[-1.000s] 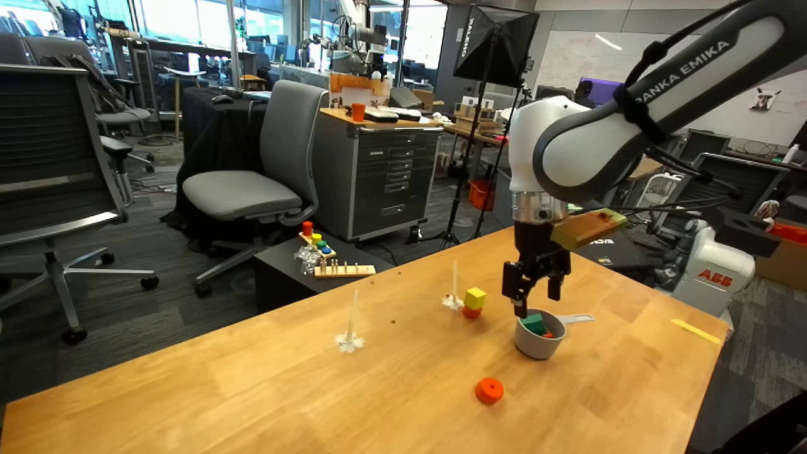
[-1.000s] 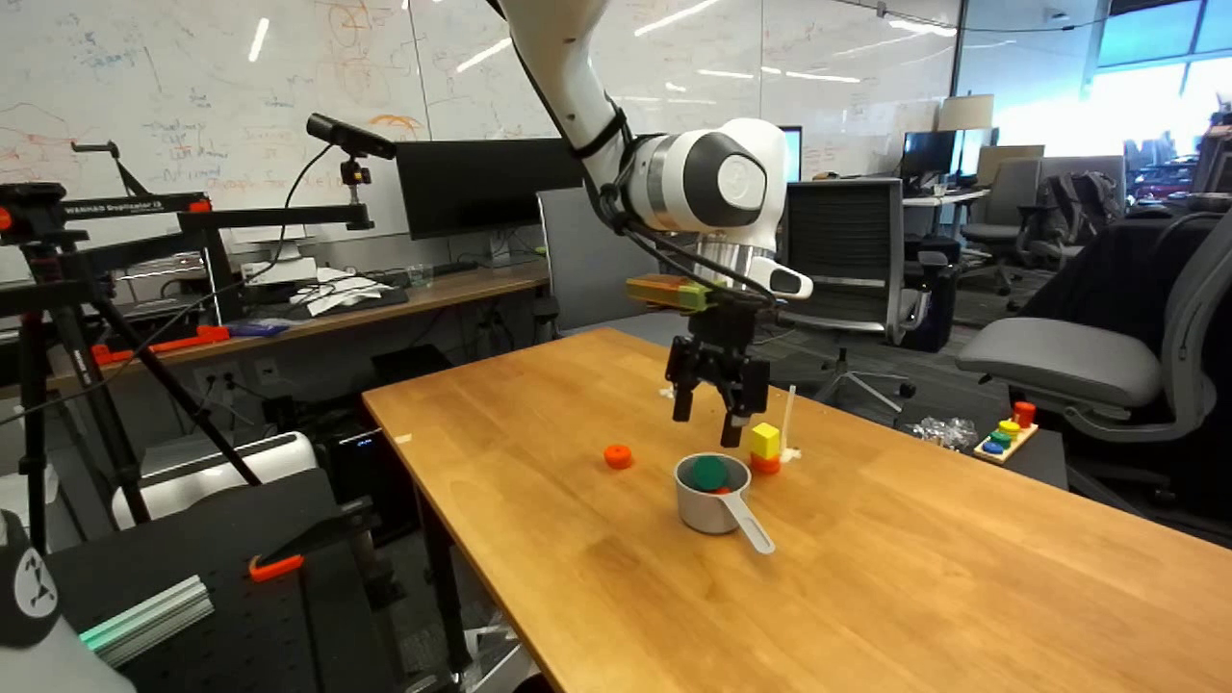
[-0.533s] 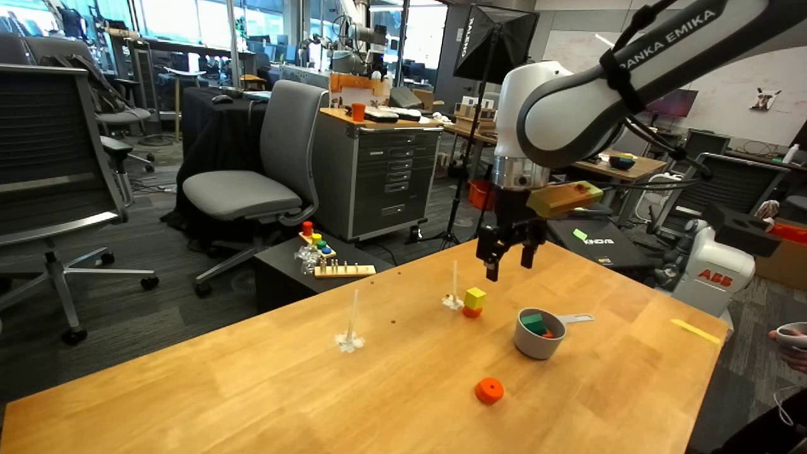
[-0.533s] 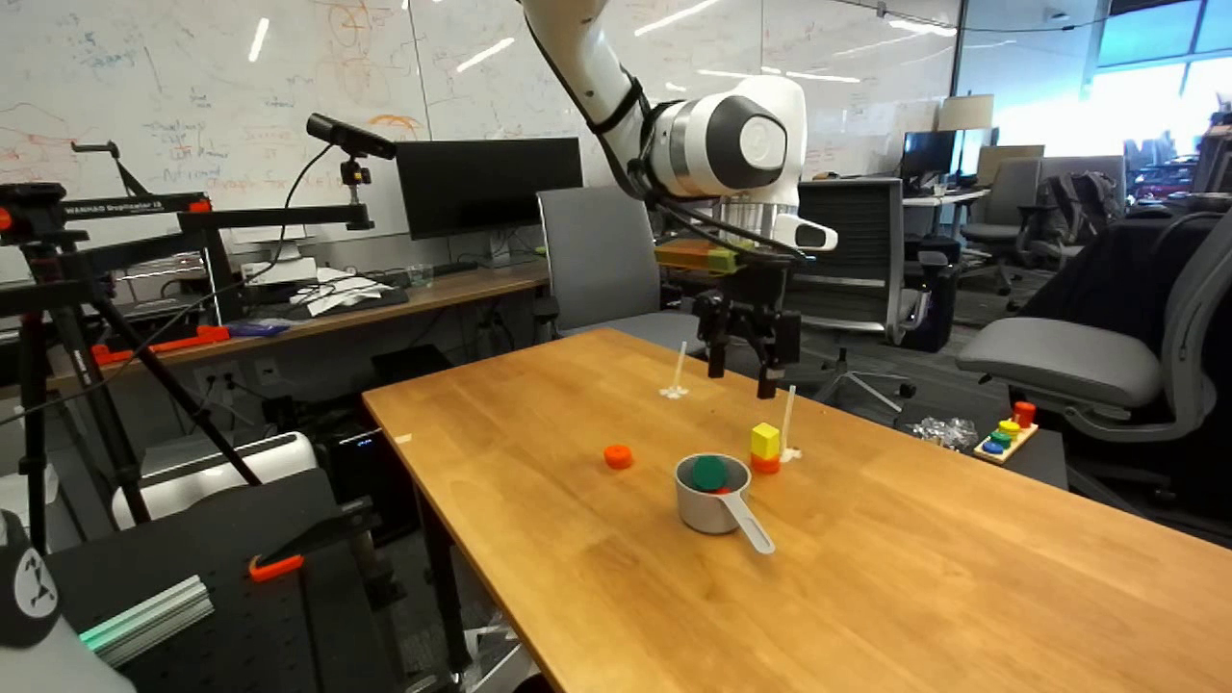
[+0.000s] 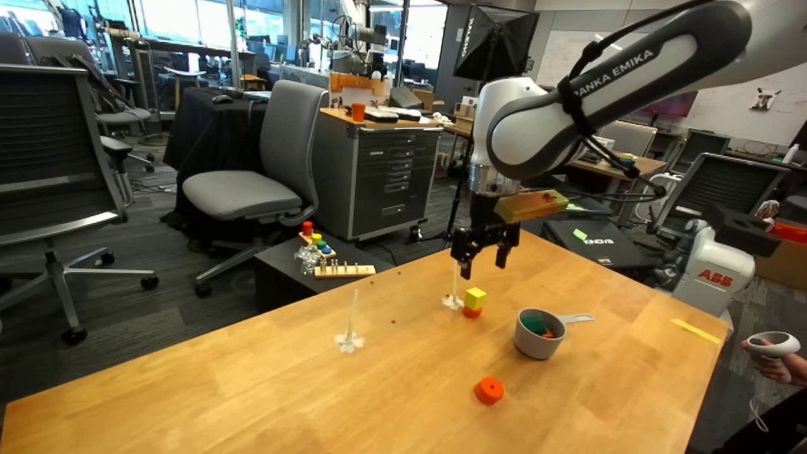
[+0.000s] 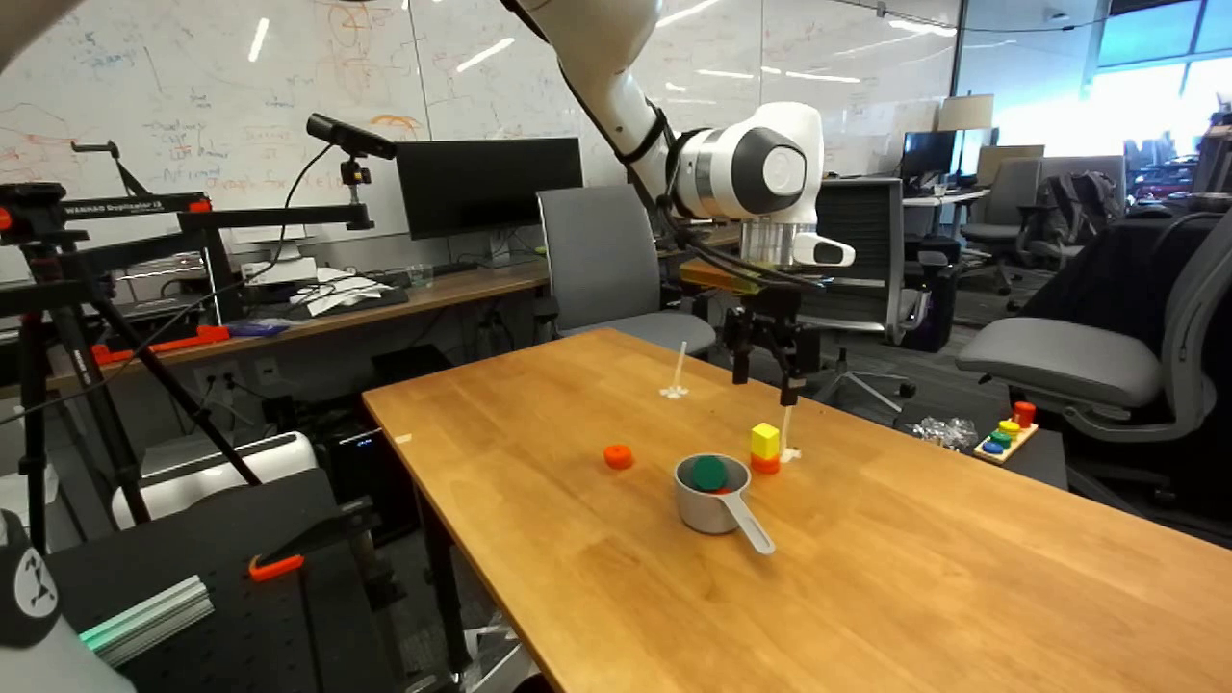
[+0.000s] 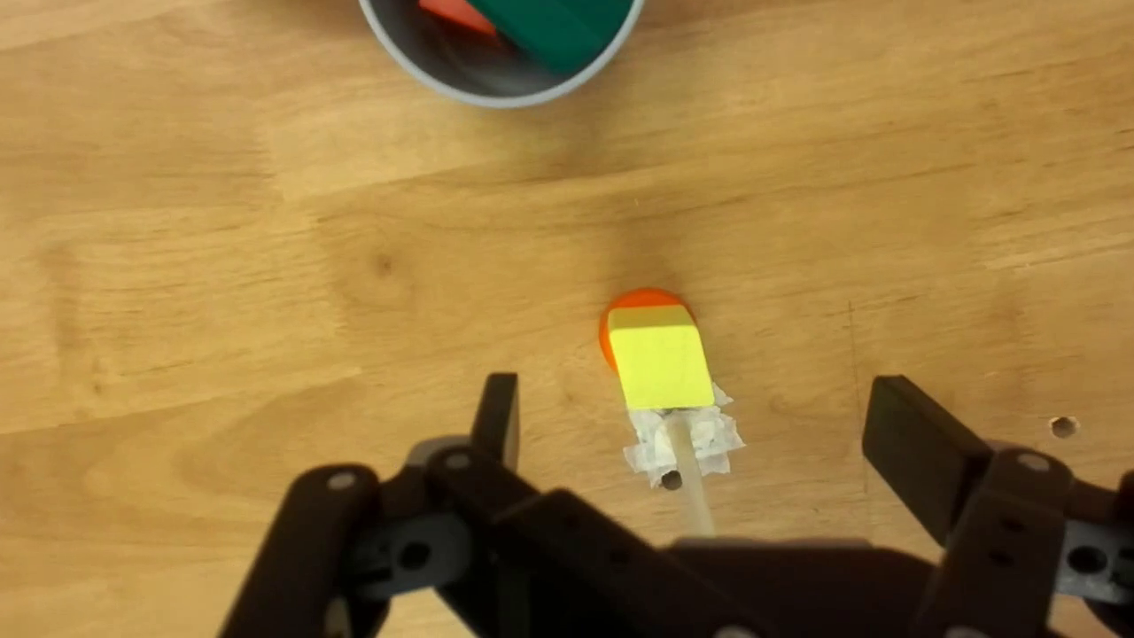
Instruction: Put the blocks in the cup
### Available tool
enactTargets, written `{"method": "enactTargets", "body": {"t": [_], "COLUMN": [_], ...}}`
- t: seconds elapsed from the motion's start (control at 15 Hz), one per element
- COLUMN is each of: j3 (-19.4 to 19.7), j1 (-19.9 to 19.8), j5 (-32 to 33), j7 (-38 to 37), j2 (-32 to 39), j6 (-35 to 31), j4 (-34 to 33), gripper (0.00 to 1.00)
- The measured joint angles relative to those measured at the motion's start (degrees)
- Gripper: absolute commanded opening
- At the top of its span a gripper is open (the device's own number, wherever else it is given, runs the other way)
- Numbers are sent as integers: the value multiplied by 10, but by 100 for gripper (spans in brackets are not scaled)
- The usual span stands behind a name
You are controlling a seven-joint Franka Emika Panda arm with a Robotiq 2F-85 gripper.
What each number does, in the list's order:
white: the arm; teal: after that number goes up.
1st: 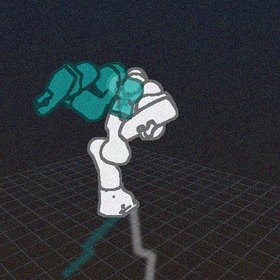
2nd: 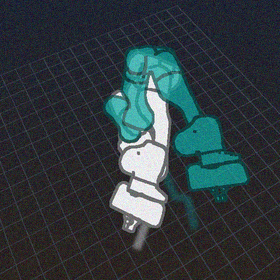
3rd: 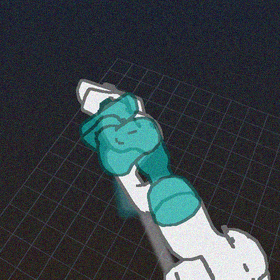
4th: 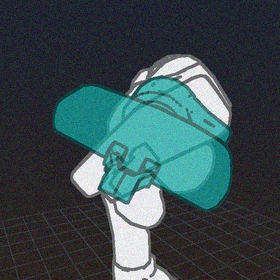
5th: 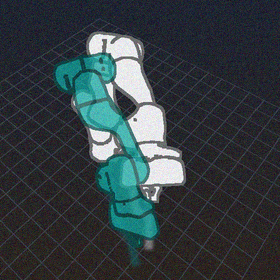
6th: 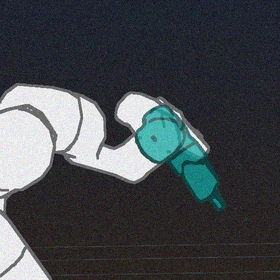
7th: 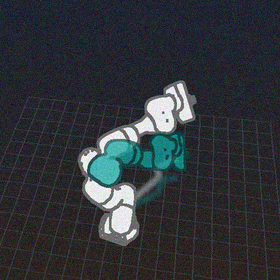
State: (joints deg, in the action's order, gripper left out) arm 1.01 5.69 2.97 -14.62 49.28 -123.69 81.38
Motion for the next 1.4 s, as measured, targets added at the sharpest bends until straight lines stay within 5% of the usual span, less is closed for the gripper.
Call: {"method": "enactTargets", "body": {"t": [1.0,1.07,1.13,1.4], "j3": [0,0,0,0], "j1": [4,4,4,4], "j5": [-2,-2,-2,-2], "j7": [-15,-16,-16,-16], "j2": [127,130,134,140], "j6": [46,49,52,57], "j4": [-144,-148,-153,-161], "gripper": [100,75,74,42]}}
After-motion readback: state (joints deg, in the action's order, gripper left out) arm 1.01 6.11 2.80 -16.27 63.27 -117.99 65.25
